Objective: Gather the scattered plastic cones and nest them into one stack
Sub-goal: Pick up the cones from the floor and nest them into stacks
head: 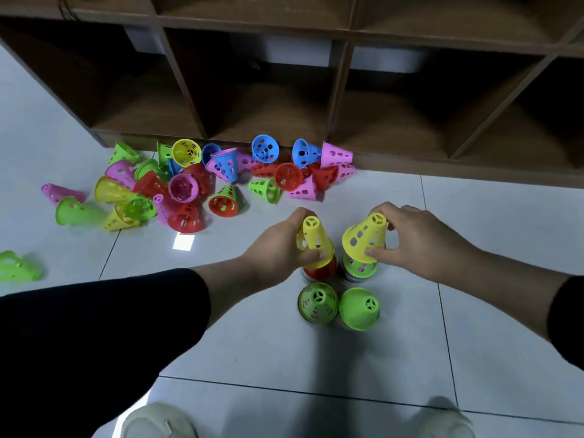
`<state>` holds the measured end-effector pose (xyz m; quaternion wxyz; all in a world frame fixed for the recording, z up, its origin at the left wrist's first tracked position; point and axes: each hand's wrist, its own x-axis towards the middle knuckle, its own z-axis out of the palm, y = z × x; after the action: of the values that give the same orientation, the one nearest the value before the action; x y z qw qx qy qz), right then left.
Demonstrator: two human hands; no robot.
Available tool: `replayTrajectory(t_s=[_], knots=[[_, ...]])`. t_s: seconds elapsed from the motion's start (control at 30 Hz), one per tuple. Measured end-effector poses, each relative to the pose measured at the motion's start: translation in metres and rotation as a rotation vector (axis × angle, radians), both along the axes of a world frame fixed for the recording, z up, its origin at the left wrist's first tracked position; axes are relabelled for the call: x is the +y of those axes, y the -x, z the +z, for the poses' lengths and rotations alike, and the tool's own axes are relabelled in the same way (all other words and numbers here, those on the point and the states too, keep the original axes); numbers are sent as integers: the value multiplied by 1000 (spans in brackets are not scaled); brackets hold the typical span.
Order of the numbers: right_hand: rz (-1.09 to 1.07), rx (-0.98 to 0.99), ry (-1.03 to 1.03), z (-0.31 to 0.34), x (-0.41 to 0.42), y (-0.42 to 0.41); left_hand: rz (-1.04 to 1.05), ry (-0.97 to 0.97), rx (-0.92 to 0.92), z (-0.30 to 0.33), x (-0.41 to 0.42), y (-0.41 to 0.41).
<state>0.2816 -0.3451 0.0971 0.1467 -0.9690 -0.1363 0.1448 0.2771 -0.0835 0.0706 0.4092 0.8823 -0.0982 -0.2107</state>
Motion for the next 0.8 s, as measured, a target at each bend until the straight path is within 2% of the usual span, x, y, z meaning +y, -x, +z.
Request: replayTrajectory(t_s=[0.13,0.23,0.33,0.4,0.5,0.67,0.8], knots=[[-37,76,60,-18,-9,4,-95,-129,-30,-6,-14,-2],[-3,172,82,-28,-12,3,-177,-171,25,-21,-17,-6],[-77,197,-79,-39,-15,-1,-169,-139,51,-35,-11,-7],[-155,160,-245,-48,-14,-16,-75,-180,-40,-44,1,-14],[-183,176,-275,-60,-7,-52,15,-361,-188,-58,27,-36],[-110,320,-205,-86,20,-114,-69,-736,-272,-80,56,-82],[-223,525,-311,-108,53,-141,-155,-939,-338,-95,62,-111]])
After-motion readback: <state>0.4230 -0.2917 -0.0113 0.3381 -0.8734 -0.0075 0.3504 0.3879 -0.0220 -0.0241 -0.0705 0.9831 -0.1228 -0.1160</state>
